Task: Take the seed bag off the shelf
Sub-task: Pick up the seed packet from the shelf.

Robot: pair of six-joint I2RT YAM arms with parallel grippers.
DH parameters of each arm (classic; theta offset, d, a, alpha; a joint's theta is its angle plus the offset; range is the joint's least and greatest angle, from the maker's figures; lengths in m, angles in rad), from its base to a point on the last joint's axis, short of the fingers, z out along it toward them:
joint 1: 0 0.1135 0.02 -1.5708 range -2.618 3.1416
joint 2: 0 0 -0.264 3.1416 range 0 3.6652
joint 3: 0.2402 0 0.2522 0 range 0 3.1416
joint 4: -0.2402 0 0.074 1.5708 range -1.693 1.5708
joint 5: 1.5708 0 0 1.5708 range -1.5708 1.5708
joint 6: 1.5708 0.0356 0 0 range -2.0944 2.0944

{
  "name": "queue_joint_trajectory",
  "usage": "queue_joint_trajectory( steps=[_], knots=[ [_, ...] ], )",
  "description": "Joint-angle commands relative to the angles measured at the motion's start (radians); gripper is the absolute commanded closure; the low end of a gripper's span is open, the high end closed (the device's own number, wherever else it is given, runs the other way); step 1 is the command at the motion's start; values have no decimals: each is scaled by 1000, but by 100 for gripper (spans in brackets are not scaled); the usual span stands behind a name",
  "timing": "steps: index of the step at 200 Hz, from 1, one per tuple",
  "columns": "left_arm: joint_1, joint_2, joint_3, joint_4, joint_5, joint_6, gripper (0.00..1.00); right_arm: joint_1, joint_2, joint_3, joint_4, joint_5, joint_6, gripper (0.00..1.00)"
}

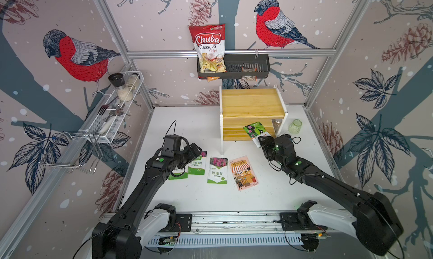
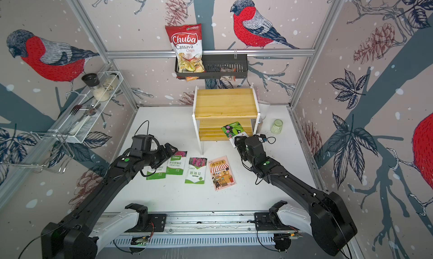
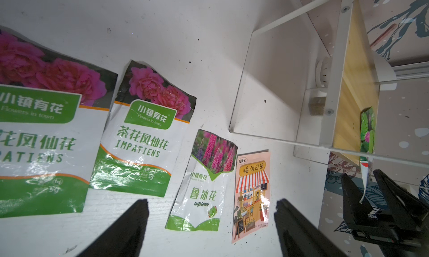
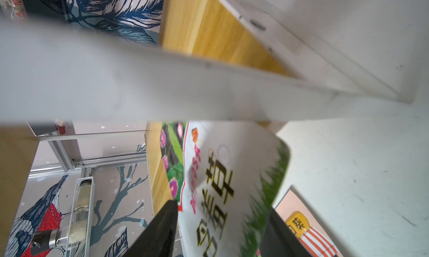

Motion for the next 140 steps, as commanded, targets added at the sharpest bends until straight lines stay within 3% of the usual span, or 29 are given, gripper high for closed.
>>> queue_joint_trajectory(
  steps=[1, 56, 140],
  knots=[
    [4, -1, -1, 22, 12, 8, 11, 1, -5, -5, 54, -21, -18, 45],
    [4, 0, -6, 26, 12, 4, 11, -1, -9, 2, 63, -39, -25, 56],
    [3, -11, -8, 25, 5, -5, 11, 0, -21, 7, 56, -64, -27, 64]
  ],
)
